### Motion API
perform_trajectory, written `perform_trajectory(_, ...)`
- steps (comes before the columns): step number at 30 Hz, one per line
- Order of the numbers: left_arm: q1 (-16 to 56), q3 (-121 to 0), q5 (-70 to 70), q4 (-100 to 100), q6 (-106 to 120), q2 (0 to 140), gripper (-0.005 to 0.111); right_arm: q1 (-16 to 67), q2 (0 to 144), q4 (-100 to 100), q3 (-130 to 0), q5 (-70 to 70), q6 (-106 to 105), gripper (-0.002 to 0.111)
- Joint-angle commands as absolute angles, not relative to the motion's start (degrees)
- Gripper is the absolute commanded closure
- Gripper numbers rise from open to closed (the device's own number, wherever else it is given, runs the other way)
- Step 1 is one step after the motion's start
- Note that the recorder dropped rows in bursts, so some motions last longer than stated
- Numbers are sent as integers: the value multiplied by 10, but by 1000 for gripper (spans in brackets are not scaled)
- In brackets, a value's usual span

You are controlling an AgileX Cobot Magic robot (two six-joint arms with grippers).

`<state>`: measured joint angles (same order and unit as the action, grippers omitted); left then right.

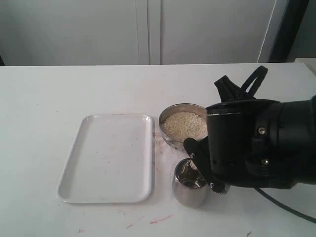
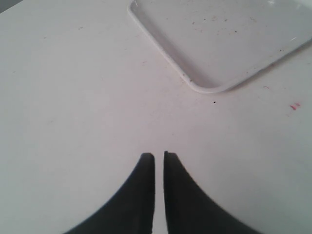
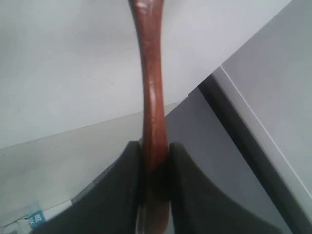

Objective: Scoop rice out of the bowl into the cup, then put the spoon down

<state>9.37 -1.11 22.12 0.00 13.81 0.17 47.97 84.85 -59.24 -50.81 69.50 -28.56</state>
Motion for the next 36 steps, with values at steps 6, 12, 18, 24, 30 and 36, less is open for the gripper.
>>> perform_trajectory(6, 95, -6, 240, 0, 135, 0, 92, 501, 848, -614, -506, 700, -302, 108)
perform_trajectory(12, 95, -6, 240, 0, 135, 0, 92, 513, 859, -620, -506, 700, -303, 108)
perform_trajectory(18, 95, -6, 240, 0, 135, 0, 92, 513, 864, -630, -506, 700, -302, 108)
perform_trajectory(24, 95, -6, 240, 0, 135, 0, 92, 513, 864, -642, -506, 700, -302, 108)
perform_trajectory(30, 95, -6, 240, 0, 135, 0, 92, 513, 864, -639, -506, 700, -293, 108)
perform_trajectory(36, 95, -6, 240, 0, 135, 0, 92, 513, 864, -637, -506, 700, -267, 108)
